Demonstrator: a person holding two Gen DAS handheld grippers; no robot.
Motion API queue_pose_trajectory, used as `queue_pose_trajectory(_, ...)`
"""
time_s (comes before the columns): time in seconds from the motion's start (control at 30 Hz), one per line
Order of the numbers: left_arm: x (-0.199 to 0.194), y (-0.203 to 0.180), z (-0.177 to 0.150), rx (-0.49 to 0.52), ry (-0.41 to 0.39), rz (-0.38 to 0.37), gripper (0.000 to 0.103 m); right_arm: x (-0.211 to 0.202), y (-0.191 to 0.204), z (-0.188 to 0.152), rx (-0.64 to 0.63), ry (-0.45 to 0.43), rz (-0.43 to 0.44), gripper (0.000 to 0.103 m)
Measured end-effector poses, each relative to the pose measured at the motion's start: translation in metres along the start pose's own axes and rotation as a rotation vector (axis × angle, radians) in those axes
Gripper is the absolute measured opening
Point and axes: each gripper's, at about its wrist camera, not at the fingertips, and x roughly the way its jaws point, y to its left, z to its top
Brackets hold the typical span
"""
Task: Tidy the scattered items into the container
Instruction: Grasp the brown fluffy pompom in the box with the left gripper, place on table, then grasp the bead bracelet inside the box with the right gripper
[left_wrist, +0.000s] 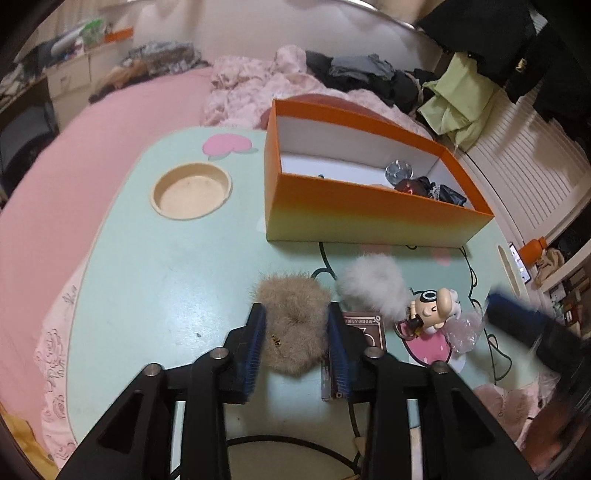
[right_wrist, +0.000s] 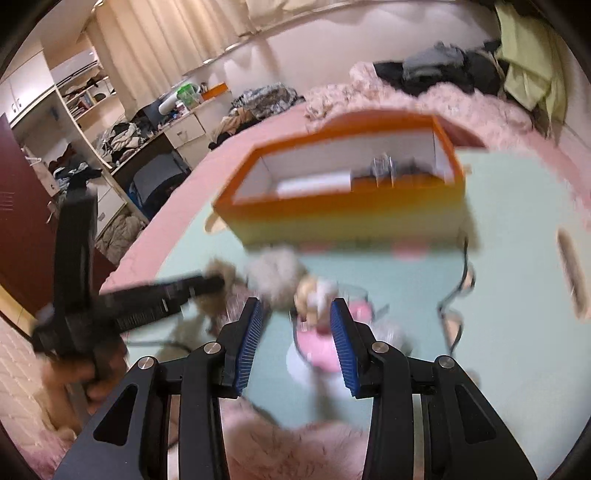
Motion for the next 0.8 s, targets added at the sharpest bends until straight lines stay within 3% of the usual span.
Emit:
queue_pose_trajectory(0.03,-0.003,0.001,-0.002,-0.007,-0.021,0.005,0.063,-0.002,0.003,0.018,-0.001,0.003,0.011,0.04)
queue_pose_trajectory(0.1,-0.013,0.001,-0.009,-0.032,-0.106,0.01,0.076,0.003,0.009,0.052,-0.003,0.039,0.03,0.04)
queue_pose_trajectory(0.17,-0.021,0.0,-0.021,-0.046,-0.172,0.015,0.076,0.017,0.012,0.082,0.02,0.093,0.043,0.04)
queue_pose_trajectory(0.23,-0.027,-0.003,-0.033,-0.066,-0.218,0.017,0.076,0.049,0.018,0.11,0.042,0.221,0.066,0.04)
queue_pose_trajectory(0.37,-0.029,-0.013,-0.048,-0.034,-0.233,-0.005,0.077,0.117,0.029,0.132,0.071,0.449,0.086,0.04)
queue_pose_trajectory(0.57,-0.026,-0.008,-0.046,-0.05,-0.226,-0.016,0.077,0.18,0.035,0.132,0.083,0.589,-0.036,0.04)
queue_pose_trajectory(0.67,-0.02,-0.004,-0.046,-0.061,-0.194,-0.012,0.078,0.204,0.038,0.122,0.037,0.687,-0.153,0.04)
queue_pose_trajectory(0.8,-0.014,0.003,-0.046,-0.09,-0.167,-0.026,0.078,0.214,0.039,0.124,0.027,0.658,-0.199,0.038)
